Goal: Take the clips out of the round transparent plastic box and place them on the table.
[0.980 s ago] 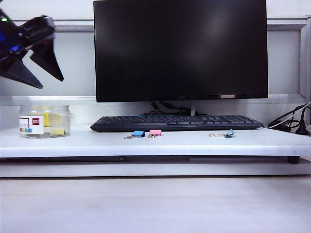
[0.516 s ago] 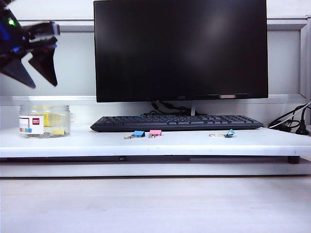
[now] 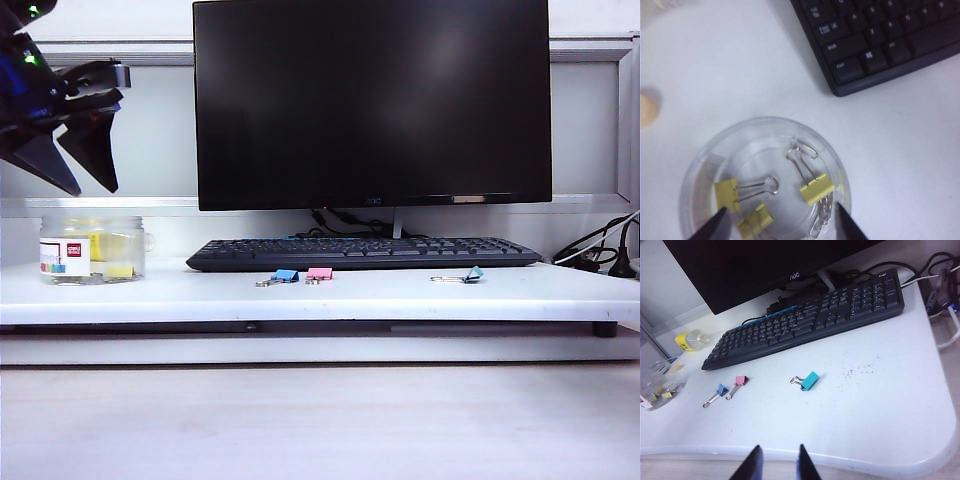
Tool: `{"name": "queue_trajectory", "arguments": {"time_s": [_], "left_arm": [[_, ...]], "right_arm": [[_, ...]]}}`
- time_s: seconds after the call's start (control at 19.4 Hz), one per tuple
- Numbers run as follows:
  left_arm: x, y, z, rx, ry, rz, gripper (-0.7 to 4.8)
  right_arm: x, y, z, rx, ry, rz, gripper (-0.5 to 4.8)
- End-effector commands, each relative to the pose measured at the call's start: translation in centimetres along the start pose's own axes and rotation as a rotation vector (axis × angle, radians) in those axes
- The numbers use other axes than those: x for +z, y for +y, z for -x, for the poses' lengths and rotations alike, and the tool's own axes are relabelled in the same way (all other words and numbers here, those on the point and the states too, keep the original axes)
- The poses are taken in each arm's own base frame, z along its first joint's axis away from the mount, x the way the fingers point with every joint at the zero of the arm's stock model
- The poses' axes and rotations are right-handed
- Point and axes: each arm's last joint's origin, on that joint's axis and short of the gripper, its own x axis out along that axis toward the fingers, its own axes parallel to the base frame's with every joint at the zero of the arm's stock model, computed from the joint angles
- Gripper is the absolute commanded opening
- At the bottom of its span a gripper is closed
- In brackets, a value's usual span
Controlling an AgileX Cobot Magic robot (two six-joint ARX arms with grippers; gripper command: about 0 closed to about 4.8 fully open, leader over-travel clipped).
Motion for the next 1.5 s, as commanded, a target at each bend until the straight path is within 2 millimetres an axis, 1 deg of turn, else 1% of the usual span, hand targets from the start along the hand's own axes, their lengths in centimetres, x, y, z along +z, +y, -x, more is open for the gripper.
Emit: {"name": "queue_trajectory", "arguments": {"time_s": [0.05, 0.62, 0.72, 0.83, 0.98, 1.08, 1.34, 1.5], "left_arm": [[-0.3, -0.1, -1.0, -0.018, 0.043, 0.005, 2.75], [-0.5, 0.1, -3.4, -0.030, 0.092, 0.009, 2.73], [0.3, 0.3, -3.7, -0.031, 0.096, 0.011, 2.73], [1.7, 0.6, -3.9, -0.035, 0.117, 0.016, 2.73], [2.9, 0.6, -4.5, -0.041, 0.200, 0.026, 2.73], [3.1, 0.3, -4.4, -0.035, 0.242, 0.025, 2.73], [3.9, 0.1, -3.3, -0.035, 0.262, 0.029, 2.72], [3.6, 0.0, -3.2, -0.042, 0.305, 0.055, 2.72]], "right_arm": [[0.1, 0.1, 0.0, 0.004, -0.011, 0.010, 0.95], [0.1, 0.1, 0.0, 0.004, -0.010, 0.010, 0.95], [0.1, 0.1, 0.0, 0.004, -0.010, 0.010, 0.95], [0.1, 0.1, 0.0, 0.004, -0.009, 0.009, 0.95], [0.1, 0.0, 0.0, 0.002, -0.005, 0.011, 0.95], [0.1, 0.0, 0.0, 0.001, -0.005, 0.015, 0.95], [0.1, 0.0, 0.0, 0.001, -0.005, 0.016, 0.95], [0.1, 0.0, 0.0, 0.001, -0.005, 0.016, 0.95]]}}
